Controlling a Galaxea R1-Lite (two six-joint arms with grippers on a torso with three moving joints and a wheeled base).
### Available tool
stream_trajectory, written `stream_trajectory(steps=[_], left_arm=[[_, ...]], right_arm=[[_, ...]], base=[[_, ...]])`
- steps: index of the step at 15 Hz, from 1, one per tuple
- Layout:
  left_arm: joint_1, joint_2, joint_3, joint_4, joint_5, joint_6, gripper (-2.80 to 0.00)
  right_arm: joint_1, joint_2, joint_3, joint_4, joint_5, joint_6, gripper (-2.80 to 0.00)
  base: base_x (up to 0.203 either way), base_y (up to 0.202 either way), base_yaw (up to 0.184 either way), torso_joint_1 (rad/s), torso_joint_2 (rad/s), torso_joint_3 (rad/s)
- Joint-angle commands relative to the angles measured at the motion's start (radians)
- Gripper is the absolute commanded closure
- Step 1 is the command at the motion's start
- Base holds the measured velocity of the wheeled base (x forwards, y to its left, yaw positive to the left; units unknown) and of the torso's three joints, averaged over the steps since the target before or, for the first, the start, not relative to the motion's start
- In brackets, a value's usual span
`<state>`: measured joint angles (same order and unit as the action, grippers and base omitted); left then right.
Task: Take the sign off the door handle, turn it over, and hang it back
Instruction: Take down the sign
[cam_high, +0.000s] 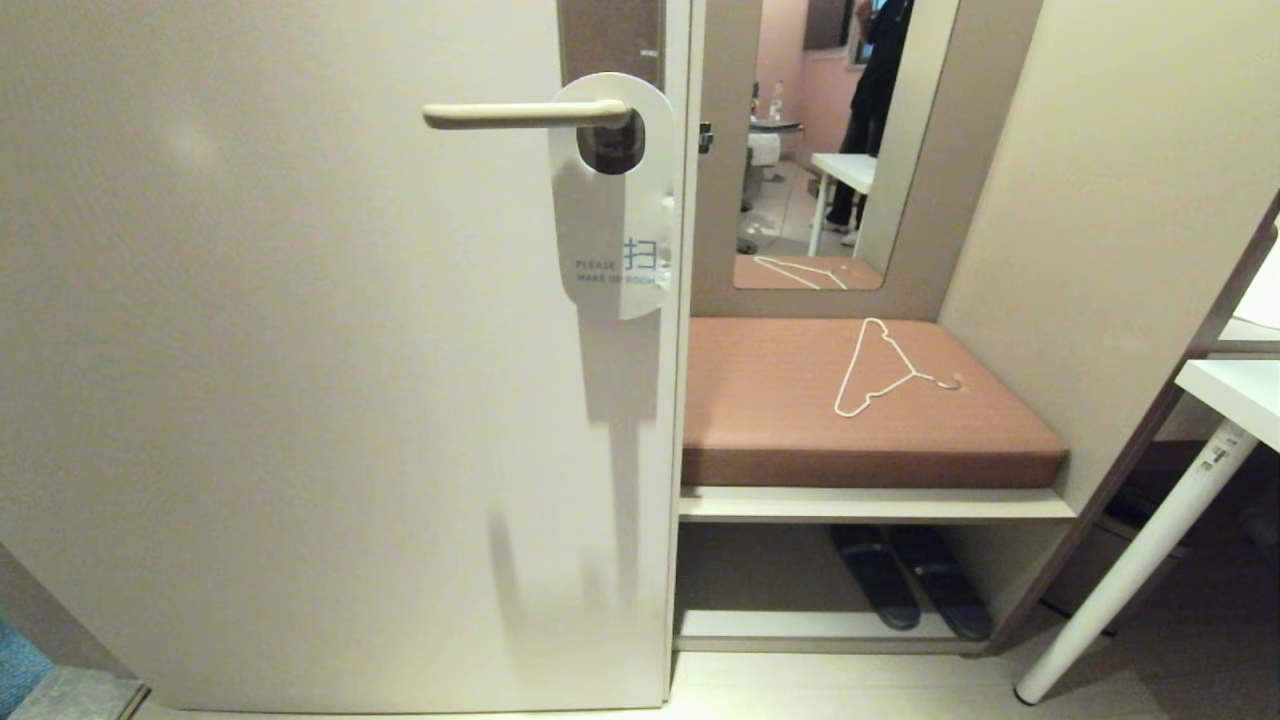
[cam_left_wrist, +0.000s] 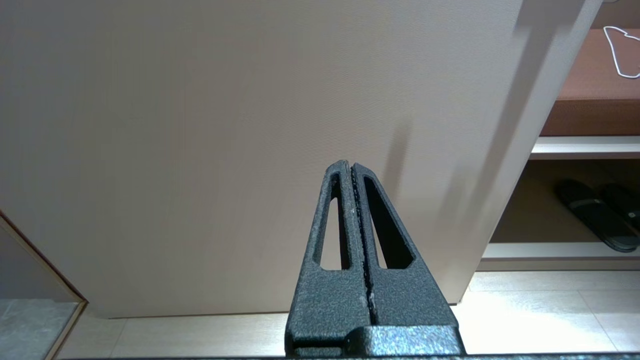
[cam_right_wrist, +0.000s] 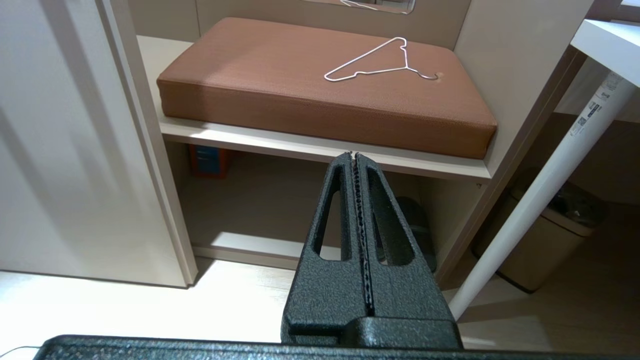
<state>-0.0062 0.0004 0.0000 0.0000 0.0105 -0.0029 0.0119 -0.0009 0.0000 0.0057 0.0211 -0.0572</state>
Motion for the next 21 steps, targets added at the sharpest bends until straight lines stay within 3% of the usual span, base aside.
stream_trajectory(steps=[1,21], left_arm=[[0.000,0.000,0.000,0.000,0.000,0.000,0.00],[0.003,0.000,0.000,0.000,0.000,-0.005,0.00]], right_arm=[[0.000,0.001,0.000,-0.001,0.000,-0.001,0.00],[0.000,0.001,0.000,-0.001,0.000,-0.001,0.00]], base=[[0.000,0.000,0.000,0.000,0.00,0.000],[0.000,0.000,0.000,0.000,0.00,0.000]])
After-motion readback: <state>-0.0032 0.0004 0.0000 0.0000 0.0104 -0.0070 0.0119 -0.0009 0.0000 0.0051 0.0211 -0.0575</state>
